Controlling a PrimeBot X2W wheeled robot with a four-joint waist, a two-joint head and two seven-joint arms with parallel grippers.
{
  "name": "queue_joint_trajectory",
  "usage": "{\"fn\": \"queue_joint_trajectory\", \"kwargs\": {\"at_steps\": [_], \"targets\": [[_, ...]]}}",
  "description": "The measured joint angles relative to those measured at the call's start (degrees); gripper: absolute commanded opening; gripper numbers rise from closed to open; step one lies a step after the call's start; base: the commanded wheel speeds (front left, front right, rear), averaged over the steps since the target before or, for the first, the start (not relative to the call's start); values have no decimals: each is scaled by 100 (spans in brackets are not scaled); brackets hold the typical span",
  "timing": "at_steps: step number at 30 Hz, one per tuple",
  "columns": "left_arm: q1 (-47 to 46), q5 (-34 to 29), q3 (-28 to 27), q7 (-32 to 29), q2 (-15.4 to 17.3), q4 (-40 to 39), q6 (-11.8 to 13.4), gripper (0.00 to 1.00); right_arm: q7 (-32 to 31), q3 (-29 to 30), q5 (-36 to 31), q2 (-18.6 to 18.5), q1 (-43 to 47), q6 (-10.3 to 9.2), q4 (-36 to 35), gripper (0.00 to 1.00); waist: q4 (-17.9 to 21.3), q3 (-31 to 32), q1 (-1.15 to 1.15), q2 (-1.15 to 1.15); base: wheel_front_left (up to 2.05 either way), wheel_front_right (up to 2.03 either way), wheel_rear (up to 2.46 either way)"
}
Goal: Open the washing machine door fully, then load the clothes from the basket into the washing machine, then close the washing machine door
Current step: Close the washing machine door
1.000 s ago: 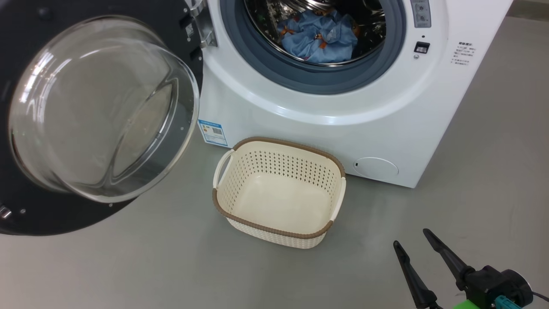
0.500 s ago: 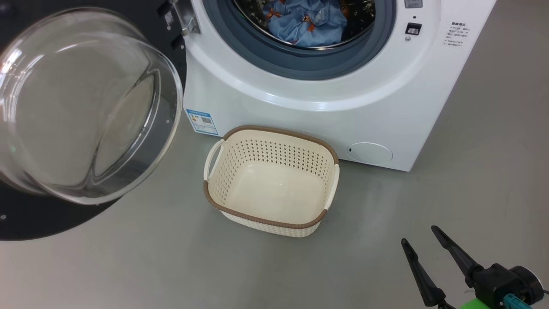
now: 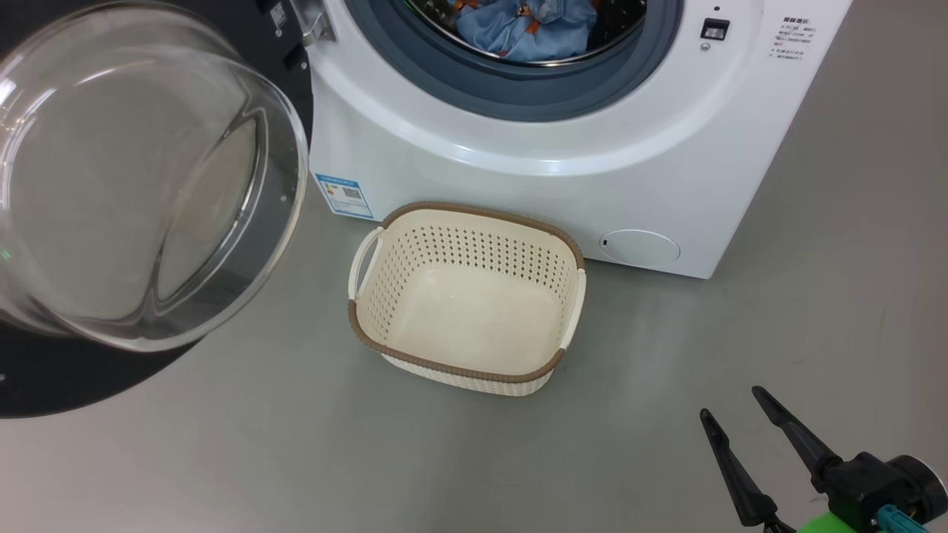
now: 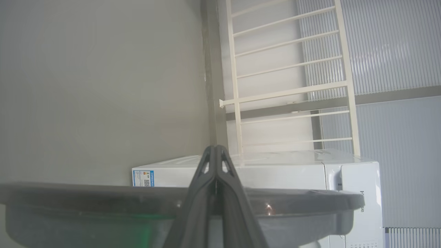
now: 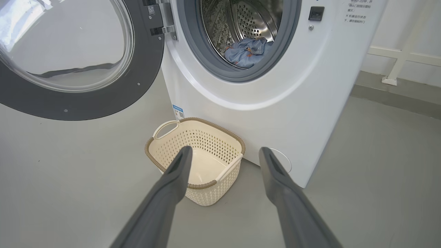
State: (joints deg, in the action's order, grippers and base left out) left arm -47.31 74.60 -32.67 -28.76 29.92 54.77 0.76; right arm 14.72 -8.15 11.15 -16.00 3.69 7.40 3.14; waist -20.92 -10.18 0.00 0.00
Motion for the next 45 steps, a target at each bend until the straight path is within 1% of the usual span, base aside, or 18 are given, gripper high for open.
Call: {"fn": "queue_joint_trajectory", "kwargs": {"at_steps": [3,6,7,11,14,17,19,20,24,25,30,33,39,45], "targets": [[1,104,46,-381,38,-41,51,0,1,24,0,0,0,0,-2,100,-28,-16,0,0,0,0,0],[8,160,120,-762,7,-129,107,0,0,37,0,1,0,0,-1,100,-67,-18,0,0,0,0,0],[12,187,151,-880,-20,-170,109,0,0,40,0,2,0,0,-1,100,-80,-15,0,0,0,0,0],[48,230,286,-1277,-190,-414,265,0,0,38,-1,15,-1,0,1,100,-130,25,0,0,0,0,0],[94,265,350,-1558,-321,-638,478,0,0,38,-1,45,-3,0,5,100,-166,76,0,0,0,0,0],[224,279,485,-1892,-386,-962,684,0,1,46,-1,108,-13,0,24,100,-201,127,0,0,0,0,0],[326,297,530,-2067,-469,-1234,782,0,1,49,-1,166,-16,0,26,100,-225,159,0,0,0,0,0],[326,297,530,-2067,-469,-1234,782,0,1,49,-1,166,-16,0,26,100,-225,159,0,0,0,0,0],[416,471,563,-2281,-760,-1783,1036,0,1,45,0,269,-20,0,64,100,-273,233,0,0,0,0,0],[515,500,621,-2384,-876,-2069,1146,0,1,18,0,343,-23,0,69,100,-273,279,0,0,0,0,0],[840,565,709,-2628,-1109,-2741,1499,0,1,11,0,435,-25,0,98,100,-221,390,0,0,0,0,0],[948,638,748,-2715,-1315,-3133,1677,0,1,34,0,481,-25,0,102,100,-177,419,0,0,0,0,0],[1367,638,1062,-2969,-1648,-3771,1857,0,0,36,0,570,-75,0,121,100,-16,441,0,0,0,0,0],[1571,786,1168,-3082,-2022,-4329,1996,0,1,55,0,661,-140,0,121,100,183,449,0,0,0,0,0]]}}
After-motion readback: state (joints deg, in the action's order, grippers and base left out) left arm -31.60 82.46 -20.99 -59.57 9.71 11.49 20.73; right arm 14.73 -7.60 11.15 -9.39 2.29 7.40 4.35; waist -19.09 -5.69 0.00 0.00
